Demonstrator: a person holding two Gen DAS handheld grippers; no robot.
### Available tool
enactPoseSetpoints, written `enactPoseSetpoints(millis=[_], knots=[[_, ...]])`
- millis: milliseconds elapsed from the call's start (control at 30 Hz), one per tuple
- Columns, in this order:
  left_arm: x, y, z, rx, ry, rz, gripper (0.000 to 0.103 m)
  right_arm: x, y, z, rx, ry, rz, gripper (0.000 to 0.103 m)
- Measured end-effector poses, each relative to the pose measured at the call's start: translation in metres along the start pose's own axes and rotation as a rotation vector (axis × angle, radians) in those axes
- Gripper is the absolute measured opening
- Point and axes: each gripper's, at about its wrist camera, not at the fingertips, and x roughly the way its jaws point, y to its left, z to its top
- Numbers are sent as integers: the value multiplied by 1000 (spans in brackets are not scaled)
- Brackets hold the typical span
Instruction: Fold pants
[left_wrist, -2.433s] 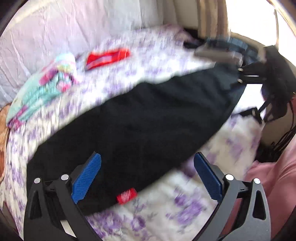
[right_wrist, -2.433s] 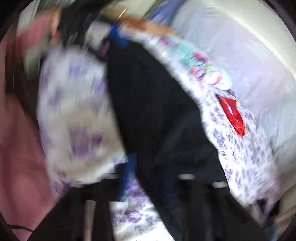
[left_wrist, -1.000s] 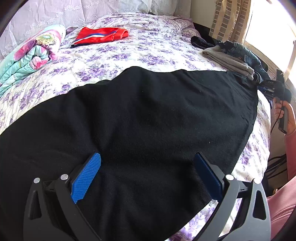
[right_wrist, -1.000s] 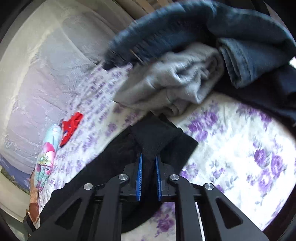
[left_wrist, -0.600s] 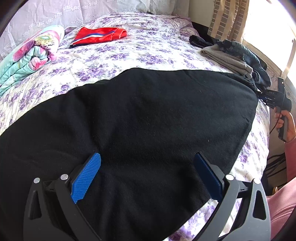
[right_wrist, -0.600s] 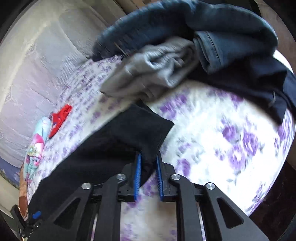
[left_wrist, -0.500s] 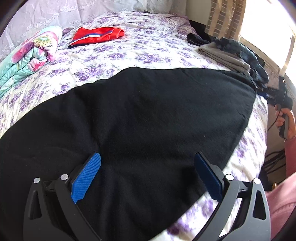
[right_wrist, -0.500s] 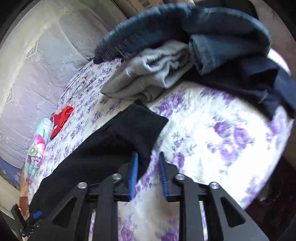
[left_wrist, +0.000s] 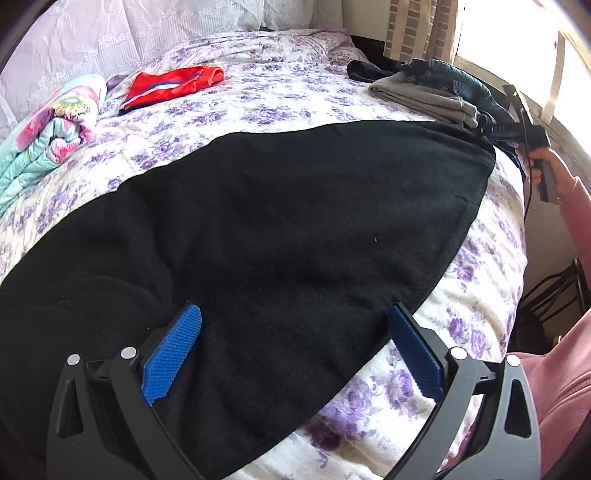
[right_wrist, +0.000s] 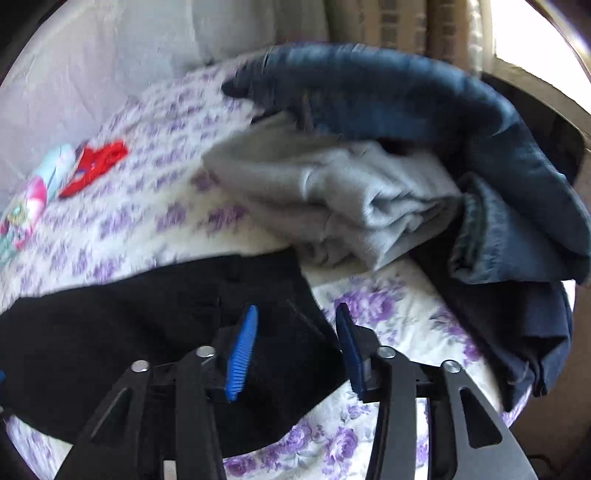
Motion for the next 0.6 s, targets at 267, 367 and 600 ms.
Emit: enactPoseSetpoints(millis=[267,367,600], knots=[[1,0,0,-2,1,1,98,-41,22,7,-139,-315,-67,9],[1,0,0,2,-1,7,98,-17,19,2,-185,-306,-139,9],[2,1,0,4,6,4,98,-21,20,-3,-171,-273,-245,43]])
